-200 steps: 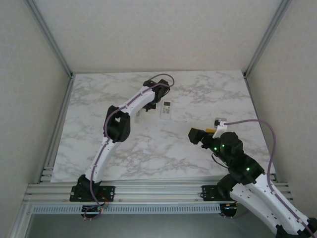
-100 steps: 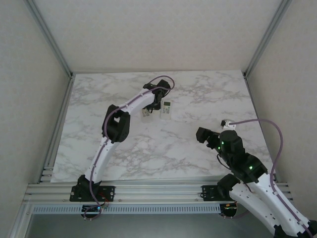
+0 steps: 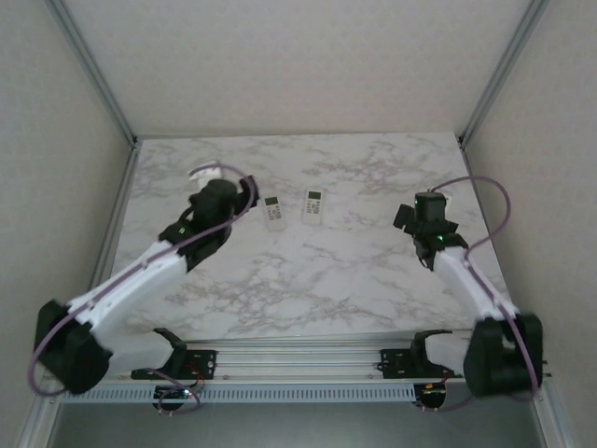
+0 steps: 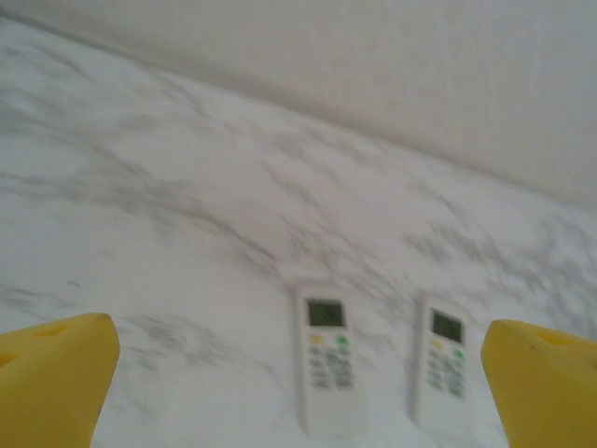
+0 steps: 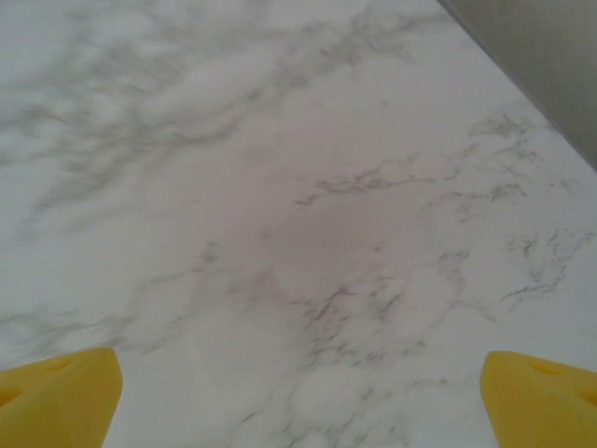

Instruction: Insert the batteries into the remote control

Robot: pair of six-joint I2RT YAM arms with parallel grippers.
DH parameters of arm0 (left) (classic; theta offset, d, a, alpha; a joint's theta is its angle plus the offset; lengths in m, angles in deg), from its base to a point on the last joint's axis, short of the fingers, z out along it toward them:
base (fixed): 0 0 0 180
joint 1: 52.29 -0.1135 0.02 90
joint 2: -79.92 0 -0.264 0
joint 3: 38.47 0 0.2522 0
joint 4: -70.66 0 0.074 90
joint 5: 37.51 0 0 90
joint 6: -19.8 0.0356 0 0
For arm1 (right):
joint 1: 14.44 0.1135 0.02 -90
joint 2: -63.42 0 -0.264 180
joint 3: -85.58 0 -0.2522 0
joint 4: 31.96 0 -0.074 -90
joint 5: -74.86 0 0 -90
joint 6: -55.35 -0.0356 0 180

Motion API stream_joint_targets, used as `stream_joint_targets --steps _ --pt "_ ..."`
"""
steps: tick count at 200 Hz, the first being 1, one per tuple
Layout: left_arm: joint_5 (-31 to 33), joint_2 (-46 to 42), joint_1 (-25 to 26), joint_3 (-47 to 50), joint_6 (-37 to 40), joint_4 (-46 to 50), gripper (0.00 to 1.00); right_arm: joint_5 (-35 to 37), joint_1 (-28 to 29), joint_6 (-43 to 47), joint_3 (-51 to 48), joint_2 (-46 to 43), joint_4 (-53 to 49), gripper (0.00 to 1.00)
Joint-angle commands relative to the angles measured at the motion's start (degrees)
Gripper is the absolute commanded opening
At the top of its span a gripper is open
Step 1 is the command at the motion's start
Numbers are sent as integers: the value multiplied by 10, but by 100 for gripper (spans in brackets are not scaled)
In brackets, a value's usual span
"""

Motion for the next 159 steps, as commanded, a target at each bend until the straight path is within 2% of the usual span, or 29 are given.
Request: stream_joint_targets --steps 1,10,20,33,41,50,62,75,89,97,109,136,152,159 --pt "132 -59 -18 111 45 -106 100 11 -21 55 -16 105 183 99" --pt "151 -93 -28 158 76 -149 100 3 -21 78 -13 152 225 99" --pt "166 -124 -35 211 124 -207 99 38 -16 100 -7 203 283 99" --pt "183 -155 -48 270 178 -274 100 48 -14 95 19 218 250 99" --pt "186 -167 -61 299 198 -309 100 14 -13 114 -9 198 294 98" --pt "180 -176 -86 327 204 -346 100 -47 -13 140 -83 159 409 99" --pt "139 -181 -137 358 204 -382 100 -120 -37 136 -164 144 527 99" --pt "79 -180 -190 397 215 -444 100 -135 -35 147 -165 151 533 99" --pt "-19 -170 -245 444 216 -539 99 -129 -32 149 -166 150 535 99" --pt "-57 -146 -273 467 207 -605 100 -130 -31 149 -165 151 536 99" --pt "-72 -83 -300 473 207 -676 100 -130 -32 149 -165 151 534 99" --pt "-129 118 -323 446 225 -825 100 -130 -31 149 -165 151 534 99" --pt "-134 224 -330 413 224 -871 100 -131 -32 149 -165 151 534 99" --pt "-139 205 -326 406 223 -814 100 -130 -32 149 -166 152 533 99"
